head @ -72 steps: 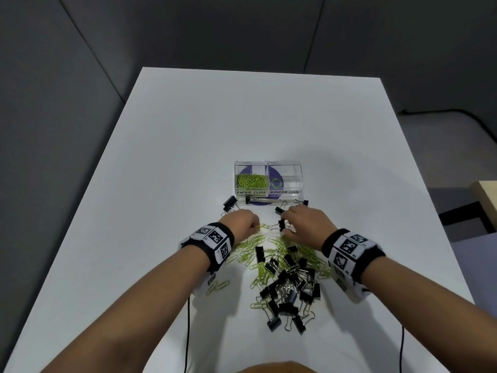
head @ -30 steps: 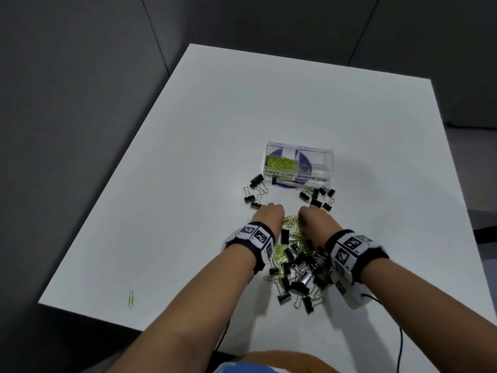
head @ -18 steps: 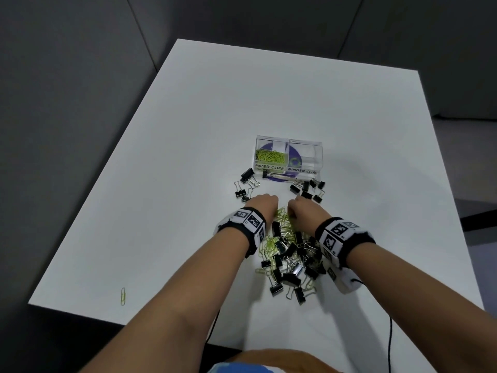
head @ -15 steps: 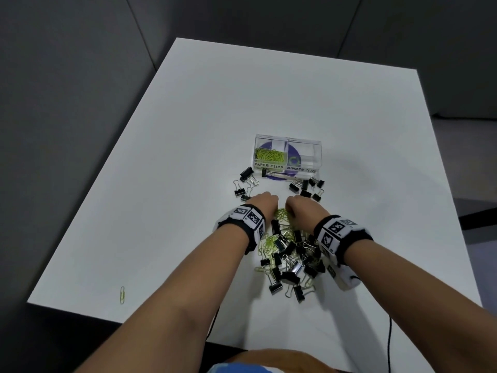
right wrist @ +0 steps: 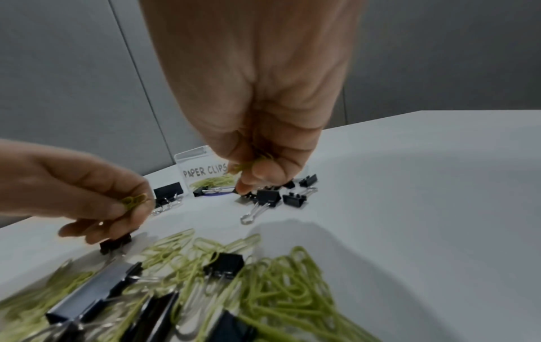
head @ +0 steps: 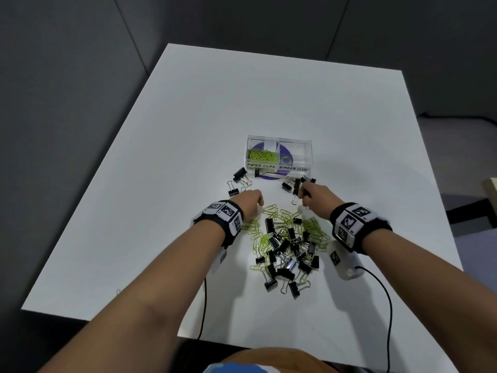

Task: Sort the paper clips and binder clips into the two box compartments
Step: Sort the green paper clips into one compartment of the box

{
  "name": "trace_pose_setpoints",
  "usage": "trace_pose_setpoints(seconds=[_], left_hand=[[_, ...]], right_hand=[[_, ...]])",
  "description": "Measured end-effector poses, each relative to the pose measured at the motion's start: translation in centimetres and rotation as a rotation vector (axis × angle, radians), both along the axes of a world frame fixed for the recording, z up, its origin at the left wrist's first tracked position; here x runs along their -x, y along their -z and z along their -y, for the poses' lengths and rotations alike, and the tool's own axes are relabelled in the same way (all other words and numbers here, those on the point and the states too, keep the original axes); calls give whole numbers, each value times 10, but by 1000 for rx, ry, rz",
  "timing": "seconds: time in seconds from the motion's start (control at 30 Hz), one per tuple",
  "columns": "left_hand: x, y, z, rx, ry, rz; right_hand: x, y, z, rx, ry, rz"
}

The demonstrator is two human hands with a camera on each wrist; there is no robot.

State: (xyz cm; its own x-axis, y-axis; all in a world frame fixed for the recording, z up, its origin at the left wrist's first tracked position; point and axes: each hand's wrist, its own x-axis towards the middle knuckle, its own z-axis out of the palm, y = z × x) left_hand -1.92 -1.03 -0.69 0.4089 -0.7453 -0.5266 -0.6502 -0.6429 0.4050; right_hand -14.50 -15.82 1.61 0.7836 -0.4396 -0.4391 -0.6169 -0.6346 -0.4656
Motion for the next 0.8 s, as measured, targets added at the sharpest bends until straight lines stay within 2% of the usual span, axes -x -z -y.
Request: trace_pose_setpoints(seconds=[0.1,0.2,0.5,0.67,0.8], left_hand=[[-1,-1,-7,9,-12,-22],[-2,-3,-13,14,-13,-19],[-2,-3,-38,-116,146,55],[2,3,-39,-82,150,110],[5,6,-36,-28,157,140]], right_hand=[[12,5,6,-51,26,-99],[22,6,6,-60,51,-120],[50,21,7,102,130,-180],[57,26,3,72,205,-127],[47,29,-12,10,174,-105]])
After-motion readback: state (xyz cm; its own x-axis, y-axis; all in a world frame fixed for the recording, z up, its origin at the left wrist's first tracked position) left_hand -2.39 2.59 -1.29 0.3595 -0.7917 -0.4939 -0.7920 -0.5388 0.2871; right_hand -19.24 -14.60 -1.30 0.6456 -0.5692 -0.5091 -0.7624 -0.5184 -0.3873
